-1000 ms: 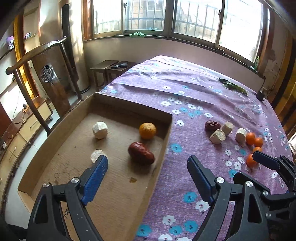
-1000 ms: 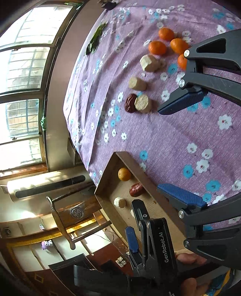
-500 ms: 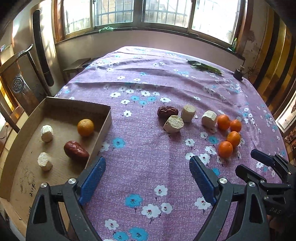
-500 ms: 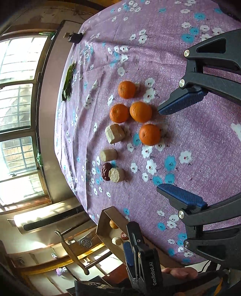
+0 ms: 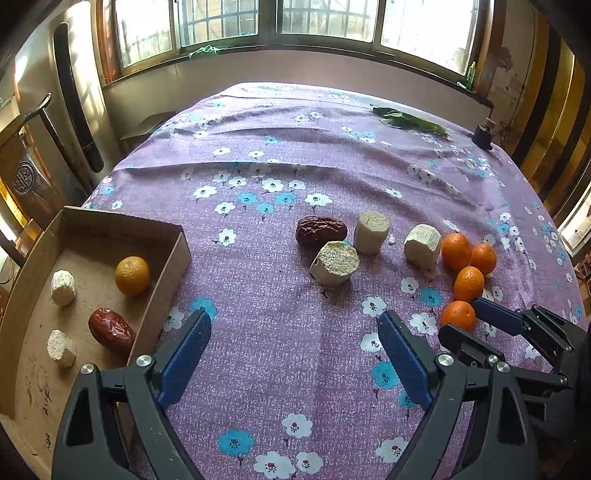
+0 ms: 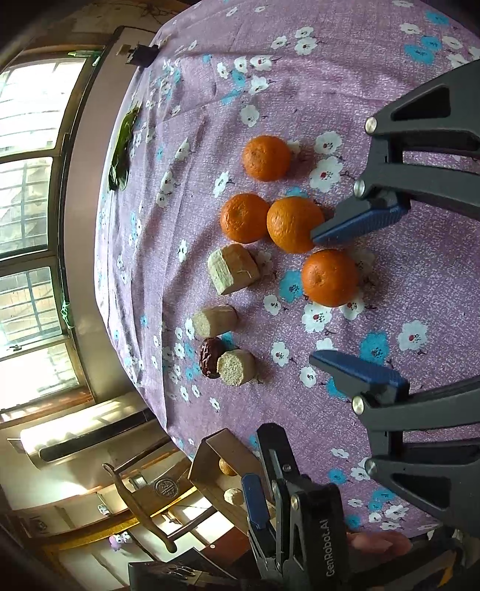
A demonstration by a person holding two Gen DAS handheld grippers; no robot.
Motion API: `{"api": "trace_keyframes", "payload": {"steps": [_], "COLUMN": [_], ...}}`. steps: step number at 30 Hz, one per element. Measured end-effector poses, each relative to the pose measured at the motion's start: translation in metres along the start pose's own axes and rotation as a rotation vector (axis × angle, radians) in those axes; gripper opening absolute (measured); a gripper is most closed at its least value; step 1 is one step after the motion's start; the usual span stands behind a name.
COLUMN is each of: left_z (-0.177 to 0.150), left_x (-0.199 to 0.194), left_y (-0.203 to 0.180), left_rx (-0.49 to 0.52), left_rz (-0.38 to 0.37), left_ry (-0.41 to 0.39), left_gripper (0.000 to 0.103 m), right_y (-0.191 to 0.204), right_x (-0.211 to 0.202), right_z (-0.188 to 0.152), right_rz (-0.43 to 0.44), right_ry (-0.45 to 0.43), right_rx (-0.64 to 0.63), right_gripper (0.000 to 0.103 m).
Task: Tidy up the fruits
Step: 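Return both grippers to the remaining fruit on the tablecloth, then grasp an orange with the right gripper while the left grasps a round yam slice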
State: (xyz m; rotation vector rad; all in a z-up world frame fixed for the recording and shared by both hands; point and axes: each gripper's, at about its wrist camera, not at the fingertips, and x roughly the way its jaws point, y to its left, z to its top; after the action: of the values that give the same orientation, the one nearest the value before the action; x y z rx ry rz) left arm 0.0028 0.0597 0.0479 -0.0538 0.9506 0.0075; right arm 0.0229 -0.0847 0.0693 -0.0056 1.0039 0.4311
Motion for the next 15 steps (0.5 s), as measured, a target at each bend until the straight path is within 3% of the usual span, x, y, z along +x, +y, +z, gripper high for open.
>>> {"api": "trace_keyframes", "payload": {"steps": [3, 15], "left_z": [0.001, 0.009], "left_x": [0.004, 0.024], "left_y": [-0.001, -0.006], "left_rx": [0.008, 0.001], "left_rz": [0.010, 0.028], "left_ry": [0.001, 0.020], "left_gripper": [0.091, 0.091], "right_y": [0.004, -0.009], "right_x": [-0.001, 0.008], "right_z": [-0.002, -0.006], "right_rz": [-0.037, -0.003], "right_ry": [0.019, 0.031], "right_rx": [-0.029, 0.032], "right_gripper": [0.054, 0.054]}}
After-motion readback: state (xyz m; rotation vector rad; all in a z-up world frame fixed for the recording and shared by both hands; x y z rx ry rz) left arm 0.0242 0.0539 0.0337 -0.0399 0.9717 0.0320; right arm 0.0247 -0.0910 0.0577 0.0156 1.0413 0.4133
